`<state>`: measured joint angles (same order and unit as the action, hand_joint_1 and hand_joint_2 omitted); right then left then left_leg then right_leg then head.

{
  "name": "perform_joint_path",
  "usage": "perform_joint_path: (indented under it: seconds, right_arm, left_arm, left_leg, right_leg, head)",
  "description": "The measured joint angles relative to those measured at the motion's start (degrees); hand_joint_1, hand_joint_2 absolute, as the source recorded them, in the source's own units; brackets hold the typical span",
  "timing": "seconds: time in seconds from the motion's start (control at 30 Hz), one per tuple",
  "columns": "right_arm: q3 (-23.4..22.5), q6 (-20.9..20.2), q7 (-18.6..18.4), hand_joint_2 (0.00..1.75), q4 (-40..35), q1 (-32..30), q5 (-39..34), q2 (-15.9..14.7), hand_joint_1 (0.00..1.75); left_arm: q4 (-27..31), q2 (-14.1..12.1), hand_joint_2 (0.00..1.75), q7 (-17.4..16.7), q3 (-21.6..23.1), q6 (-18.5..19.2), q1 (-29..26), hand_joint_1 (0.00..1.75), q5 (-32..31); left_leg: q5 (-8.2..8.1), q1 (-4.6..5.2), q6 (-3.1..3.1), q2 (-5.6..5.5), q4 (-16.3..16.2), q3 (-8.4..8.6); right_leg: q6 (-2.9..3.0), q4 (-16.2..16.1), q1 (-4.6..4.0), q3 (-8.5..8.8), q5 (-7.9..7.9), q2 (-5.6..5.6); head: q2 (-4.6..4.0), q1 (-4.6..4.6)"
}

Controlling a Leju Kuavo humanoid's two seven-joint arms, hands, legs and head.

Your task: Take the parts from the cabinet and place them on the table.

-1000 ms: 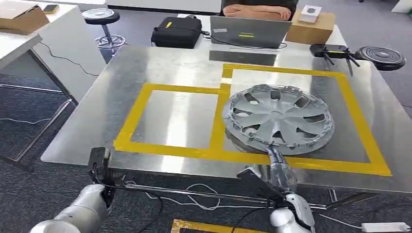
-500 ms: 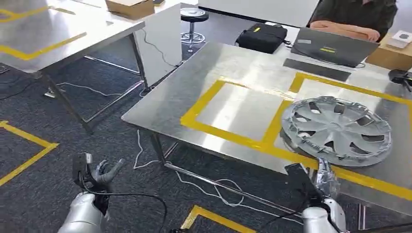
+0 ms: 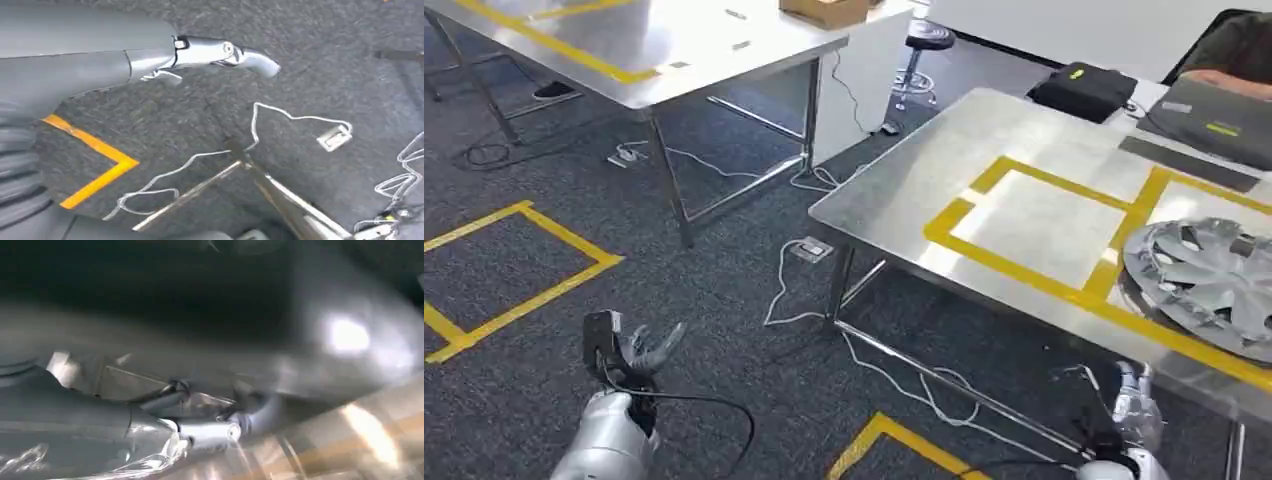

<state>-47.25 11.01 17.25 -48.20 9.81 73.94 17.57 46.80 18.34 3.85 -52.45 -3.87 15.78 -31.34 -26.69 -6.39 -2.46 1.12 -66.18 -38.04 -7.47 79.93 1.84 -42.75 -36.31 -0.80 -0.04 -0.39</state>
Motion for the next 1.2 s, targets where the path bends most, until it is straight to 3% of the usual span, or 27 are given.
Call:
perform_joint_path:
  seconds: [0.03,0.1,0.13,0.17,0.2,0.23,0.3,0.33,0.37,0.43,0.47,0.5,0.57,0.6,0.63,0.67,0.7,0.8,0.83,0.87,0.9,0.97,1.03,1.1,1.13,1.17,1.2]
  right_arm:
    - [0.0,-0.7,-0.8,0.00,0.8,-1.1,0.1,0.2,0.00]
    - [0.0,-0.6,-1.1,0.00,1.5,-4.1,-0.2,-0.2,0.00]
    - [-0.1,-0.3,-1.0,0.00,1.4,-4.3,-0.3,-0.3,0.00]
    - [0.1,-0.2,-1.0,0.00,0.9,-4.2,-0.4,-0.7,0.00]
    - [0.2,-0.1,-0.9,0.00,0.7,-4.0,-0.5,-0.6,0.00]
    - [0.1,-0.1,-1.0,0.00,1.0,-4.0,-0.8,-0.4,0.00]
    - [0.1,-0.2,-1.1,0.00,1.7,-4.6,-0.9,0.2,0.00]
    - [0.1,-0.6,-1.0,0.00,2.8,-5.2,-0.9,0.3,0.00]
    - [0.1,-0.6,-1.1,0.00,2.8,-5.8,-0.9,0.3,0.00]
    - [0.1,-0.6,-1.0,0.00,3.1,-6.3,-0.9,0.3,0.00]
    - [0.1,-0.6,-1.0,0.00,3.4,-6.3,-0.9,0.3,0.00]
    - [0.1,-0.6,-1.0,0.00,3.8,-6.3,-0.9,0.3,0.00]
    - [0.1,-0.5,-1.0,0.00,4.2,-6.4,-0.9,0.3,0.00]
    - [0.1,-0.5,-1.0,0.00,4.3,-6.4,-0.8,0.3,0.00]
    - [0.1,-0.4,-1.0,0.00,4.4,-6.3,-0.7,0.3,0.00]
    - [0.1,-0.3,-1.0,0.00,4.4,-6.4,-0.4,0.3,0.00]
    - [0.1,-0.1,-1.1,0.00,4.4,-6.5,-0.2,0.3,0.00]
    - [0.1,0.0,-1.1,0.00,4.6,-6.4,0.4,0.3,0.00]
    - [0.1,0.0,-1.1,0.00,4.6,-6.3,0.8,0.3,0.00]
    - [0.1,0.0,-1.1,0.00,4.7,-6.3,1.0,0.3,0.00]
    - [0.1,0.0,-1.1,0.00,4.7,-6.5,1.2,0.3,0.00]
    - [0.0,0.0,-1.1,0.00,4.9,-6.4,1.5,0.3,0.00]
    - [0.0,0.0,-1.1,0.00,5.1,-6.4,2.0,0.2,0.00]
    - [0.0,0.0,-1.1,0.00,5.1,-6.4,2.6,0.2,0.00]
    - [0.0,0.0,-1.1,0.00,5.1,-6.4,3.0,0.2,0.00]
    - [0.0,0.0,-1.1,0.00,5.1,-6.4,3.2,0.2,0.00]
    - [0.0,0.1,-1.0,0.00,5.2,-6.3,3.4,0.1,0.00]
  left_arm:
    - [-0.3,0.0,0.00,0.1,0.0,-0.1,0.2,0.00,0.0]
    - [-0.6,0.7,0.00,0.3,0.2,-0.2,1.0,0.00,-0.2]
    - [-0.6,1.0,0.00,0.3,0.3,-0.2,1.3,0.00,-0.2]
    - [-0.6,1.7,0.00,0.3,0.8,-0.1,1.5,0.00,-0.5]
    - [-0.6,1.8,0.00,0.3,1.2,0.0,1.7,0.00,-0.5]
    - [-0.7,1.6,0.00,0.3,1.2,0.2,1.0,0.00,-0.7]
    - [-0.9,0.7,0.00,0.3,0.9,-0.1,-1.0,0.00,-0.7]
    - [-0.9,0.1,0.00,0.3,0.8,-0.1,-1.7,0.00,-0.8]
    - [-0.9,-0.1,0.00,0.3,0.7,-0.1,-2.0,0.00,-0.8]
    - [-1.0,-0.9,0.00,0.3,0.3,-0.3,-1.9,0.00,-0.7]
    - [-1.2,-1.0,0.00,0.3,0.3,-0.3,-2.0,0.00,-0.7]
    - [-1.3,-1.3,0.00,0.3,0.3,-0.3,-2.3,0.00,-0.7]
    - [-1.6,-1.6,0.00,0.3,0.2,-0.3,-2.9,0.00,-0.8]
    - [-1.6,-1.7,0.00,0.3,0.1,-0.4,-2.9,0.00,-0.9]
    - [-1.7,-1.9,0.00,0.3,0.1,-0.5,-2.8,0.00,-1.0]
    - [-1.7,-1.9,0.00,0.3,0.1,-0.5,-2.6,0.00,-1.0]
    - [-1.8,-1.9,0.00,0.3,0.1,-0.4,-2.3,0.00,-1.1]
    - [-1.9,-2.4,0.00,0.0,0.0,-0.5,-2.8,0.00,-1.6]
    - [-2.2,-2.5,0.00,-0.2,-0.1,-0.4,-2.9,0.00,-1.9]
    - [-2.4,-2.6,0.00,-0.2,-0.1,-0.4,-2.9,0.00,-2.0]
    - [-2.7,-2.6,0.00,-0.2,-0.1,-0.2,-2.7,0.00,-2.4]
    - [-3.4,-2.6,0.00,-0.2,-0.1,0.0,-2.5,0.00,-2.6]
    - [-3.9,-2.8,0.00,-0.2,-0.2,0.1,-2.7,0.00,-2.6]
    - [-4.2,-3.0,0.00,-0.2,-0.2,0.3,-2.7,0.00,-2.3]
    - [-4.3,-3.1,0.00,-0.2,-0.2,0.6,-2.6,0.00,-2.1]
    - [-4.4,-3.1,0.00,-0.1,-0.2,0.8,-2.6,0.00,-1.7]
    - [-4.5,-3.2,0.00,0.0,-0.3,0.9,-2.5,0.00,-1.7]
  left_leg:
    - [0.58,0.37,0.12,-0.97,-0.1,-0.95]
    - [1.73,1.26,0.30,-3.45,-0.3,-3.81]
    - [2.58,1.38,0.22,-4.39,-0.2,-4.89]
    - [3.78,1.32,0.04,-5.06,-0.1,-6.00]
    - [4.64,1.90,-0.35,-5.86,0.2,-6.83]
    - [5.90,3.00,-0.50,-6.52,0.8,-7.29]
    - [8.28,3.37,-0.43,-8.13,3.0,-7.22]
    - [9.03,3.53,-0.73,-8.63,3.7,-7.38]
    - [7.17,3.99,-0.24,-6.82,2.6,-8.20]
    - [1.06,5.11,-0.34,-3.49,-4.5,-10.98]
    - [-1.18,5.32,-0.60,-2.80,-8.3,-12.02]
    - [-2.07,5.33,-0.83,-2.54,-10.2,-12.03]
    - [-1.02,5.32,-1.12,-1.81,-8.0,-8.90]
    - [-0.08,5.32,-1.28,-1.23,-4.5,-5.64]
    - [0.19,5.35,-1.42,0.28,-0.1,-1.73]
    - [-0.56,5.50,-1.53,3.75,3.0,2.08]
    - [-0.14,5.75,-0.94,3.40,3.9,2.61]
    - [0.30,6.03,1.05,1.38,4.9,2.07]
    - [0.71,5.66,1.71,0.67,5.2,2.03]
    - [0.89,5.59,1.97,0.21,5.3,1.88]
    - [1.21,5.52,2.44,-0.52,5.3,1.54]
    - [1.77,5.77,2.77,-2.22,5.3,0.78]
    - [2.47,6.05,2.84,-3.81,5.3,-0.02]
    - [3.23,6.09,2.69,-5.62,5.3,-0.68]
    - [3.54,6.06,2.52,-6.51,5.3,-0.86]
    - [3.82,5.89,2.37,-7.08,5.3,-0.93]
    - [4.16,5.99,1.92,-7.62,5.4,-1.09]
  right_leg:
    - [0.76,-0.6,-0.66,0.77,0.53,0.03]
    - [3.18,-6.5,-2.33,4.63,3.34,0.85]
    - [4.86,-9.7,-3.73,6.96,4.03,2.37]
    - [7.31,-13.7,-5.58,10.46,2.71,6.50]
    - [8.01,-15.7,-6.36,11.64,2.97,6.80]
    - [7.62,-15.6,-5.47,10.81,3.12,5.81]
    - [6.94,-16.2,-4.98,10.31,4.77,4.69]
    - [6.98,-17.0,-4.40,10.23,5.71,3.60]
    - [6.80,-17.5,-3.96,10.41,6.68,2.63]
    - [7.06,-18.1,-3.50,9.65,7.73,0.56]
    - [7.16,-18.2,-3.34,9.15,7.99,-0.55]
    - [7.21,-18.2,-3.18,8.70,8.25,-1.62]
    - [7.12,-18.2,-2.90,7.66,8.75,-3.51]
    - [6.95,-18.2,-2.73,7.20,9.02,-4.45]
    - [6.69,-18.2,-2.56,6.90,9.23,-5.20]
    - [6.48,-18.1,-2.75,6.89,9.30,-5.72]
    - [6.08,-17.8,-2.95,6.23,9.02,-6.55]
    - [5.13,-18.2,-2.78,7.31,9.87,-8.44]
    - [4.63,-17.8,-2.44,6.78,9.38,-7.08]
    - [4.24,-17.1,-2.26,6.64,8.39,-3.78]
    - [4.10,-13.8,-2.07,5.56,5.90,-0.66]
    - [4.02,-4.9,-2.09,1.84,1.32,0.76]
    - [4.51,-1.5,-2.19,0.49,0.46,0.84]
    - [5.26,-7.7,-2.42,4.27,3.84,1.37]
    - [5.67,-13.2,-2.46,7.68,6.00,2.50]
    - [6.04,-17.5,-2.43,10.25,6.58,5.02]
    - [5.94,-18.4,-2.70,10.42,5.97,6.19]
  head:
    - [-0.11,0.38]
    - [-0.07,0.19]
    - [-0.05,0.17]
    - [-0.02,-0.14]
    - [-0.05,1.19]
    - [-0.05,2.12]
    - [-0.05,0.83]
    - [-0.05,1.15]
    - [-0.05,1.09]
    - [-0.05,0.37]
    - [-0.05,0.32]
    - [-0.05,0.37]
    - [-0.05,0.33]
    - [-0.05,0.35]
    - [-0.05,0.30]
    - [-0.05,0.13]
    - [-0.05,0.00]
    - [-0.05,-0.15]
    - [-0.05,-0.22]
    - [-0.05,0.02]
    - [-0.05,0.15]
    - [-0.05,0.48]
    - [-0.05,0.42]
    - [-0.05,0.41]
    - [-0.05,0.41]
    - [-0.05,0.44]
    - [-0.05,0.30]
